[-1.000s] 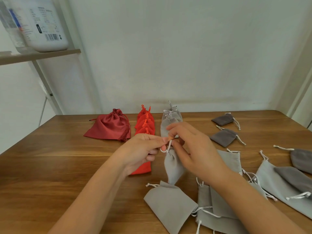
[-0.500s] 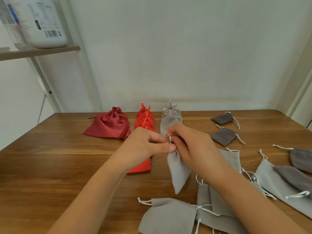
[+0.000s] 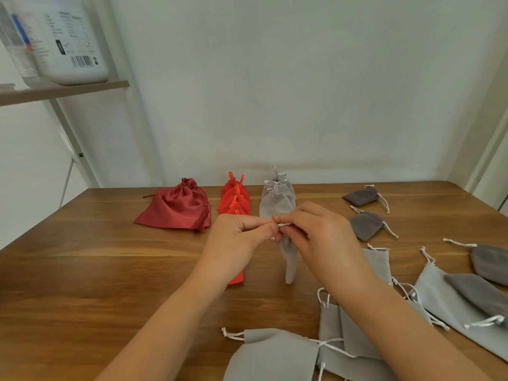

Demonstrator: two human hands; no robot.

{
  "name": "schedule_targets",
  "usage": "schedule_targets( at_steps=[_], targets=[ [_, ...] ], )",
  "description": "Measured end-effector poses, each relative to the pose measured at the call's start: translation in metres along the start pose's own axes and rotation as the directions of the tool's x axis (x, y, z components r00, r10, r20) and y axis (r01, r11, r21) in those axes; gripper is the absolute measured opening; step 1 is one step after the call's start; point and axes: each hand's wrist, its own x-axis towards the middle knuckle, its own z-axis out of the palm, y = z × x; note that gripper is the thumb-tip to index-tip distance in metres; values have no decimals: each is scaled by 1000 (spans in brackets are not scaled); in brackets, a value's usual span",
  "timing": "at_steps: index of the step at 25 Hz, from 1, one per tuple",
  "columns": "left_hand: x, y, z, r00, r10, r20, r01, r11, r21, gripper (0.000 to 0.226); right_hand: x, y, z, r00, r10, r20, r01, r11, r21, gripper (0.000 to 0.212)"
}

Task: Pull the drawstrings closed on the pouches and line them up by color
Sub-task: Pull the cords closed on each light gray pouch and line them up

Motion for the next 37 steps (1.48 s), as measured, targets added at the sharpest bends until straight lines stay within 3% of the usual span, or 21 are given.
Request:
schedule_targets(
  at_steps=[4, 8, 12, 17, 20, 22, 26, 33, 37],
  targets=[
    [3, -5, 2, 988, -150, -38, 139, 969, -203, 8, -1, -3, -2, 997, 71, -3, -71, 997, 7, 8],
    [6, -6, -6, 967, -253, 37, 251, 909, -333, 24, 1, -3, -8, 992, 102, 69, -110, 987, 120, 6],
    [9, -6, -12, 974, -227, 20, 223, 931, -290, 5, 5, 1, -19, 970, 137, 202, -186, 950, 251, 7],
    [8, -4, -16, 976, -171, 132, 195, 960, -202, 9, 7, 3, -20, 981, 127, 149, -157, 965, 211, 16],
    [3, 1, -14, 970, -75, 233, 113, 981, -156, 16, 4, 2, -22, 942, 51, 332, -161, 936, 312, 35],
    [1, 4, -14, 966, -40, 254, 80, 986, -148, 16, 3, 0, -22, 919, 60, 390, -200, 923, 328, 30],
    [1, 3, -11, 976, -4, 218, 39, 987, -154, 20, 3, 0, -24, 913, 94, 397, -245, 904, 349, 15],
    [5, -6, -5, 994, 42, 101, -23, 982, -188, 18, 4, -2, -25, 888, 210, 408, -380, 837, 395, 9],
    [6, -8, -1, 987, 151, 52, -141, 976, -163, 7, 5, 0, -25, 880, 240, 411, -426, 781, 456, 21]
  ],
)
